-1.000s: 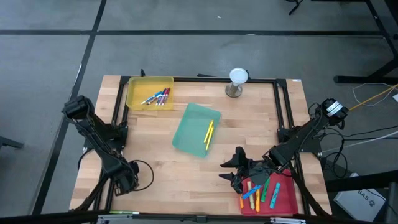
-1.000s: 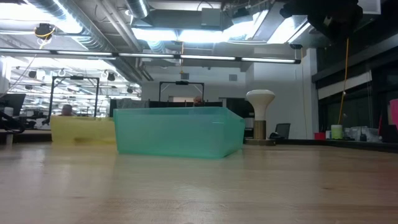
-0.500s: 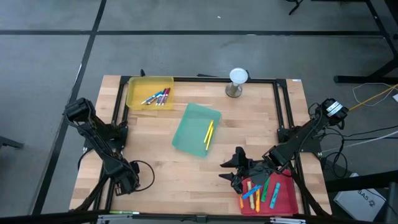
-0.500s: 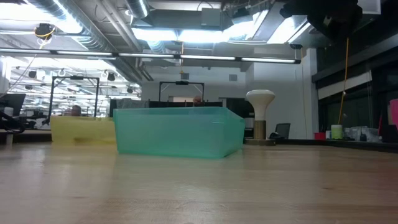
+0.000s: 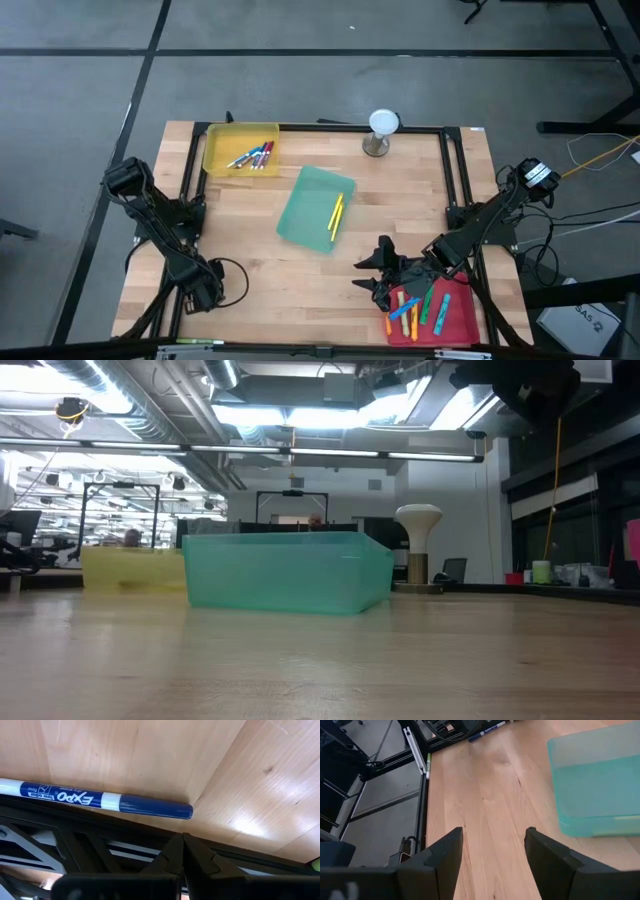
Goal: Pick & Place Markers
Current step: Put the blue marker pen into the yellow bin
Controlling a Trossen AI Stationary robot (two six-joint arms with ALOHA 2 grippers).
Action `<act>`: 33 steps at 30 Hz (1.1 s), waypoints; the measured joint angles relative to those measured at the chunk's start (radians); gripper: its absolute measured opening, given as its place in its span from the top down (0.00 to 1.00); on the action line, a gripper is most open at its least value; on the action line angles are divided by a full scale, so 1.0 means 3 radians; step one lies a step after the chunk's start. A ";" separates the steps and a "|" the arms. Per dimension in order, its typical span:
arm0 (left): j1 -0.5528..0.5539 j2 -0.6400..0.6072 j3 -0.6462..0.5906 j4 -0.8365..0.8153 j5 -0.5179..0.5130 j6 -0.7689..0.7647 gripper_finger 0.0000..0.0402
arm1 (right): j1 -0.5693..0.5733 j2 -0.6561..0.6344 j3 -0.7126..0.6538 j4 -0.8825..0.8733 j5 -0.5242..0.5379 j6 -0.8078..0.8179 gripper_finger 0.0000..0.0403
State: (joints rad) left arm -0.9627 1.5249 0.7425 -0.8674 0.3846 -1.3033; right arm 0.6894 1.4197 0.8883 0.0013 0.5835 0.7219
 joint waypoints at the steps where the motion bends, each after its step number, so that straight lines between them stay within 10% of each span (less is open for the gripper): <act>1: 0.0000 0.0000 0.0000 -0.0001 0.0001 0.0000 1.00 | 0.0000 0.0000 0.0000 0.0000 0.0000 0.0000 0.48; 33: -0.0127 -0.0015 0.0000 0.0055 -0.0264 0.0081 1.00 | -0.0001 0.0000 0.0000 0.0005 -0.0001 -0.0070 0.48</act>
State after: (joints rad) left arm -1.0008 1.5204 0.7425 -0.8509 0.3054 -1.2789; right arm 0.6891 1.4197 0.8883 0.0029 0.5831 0.7010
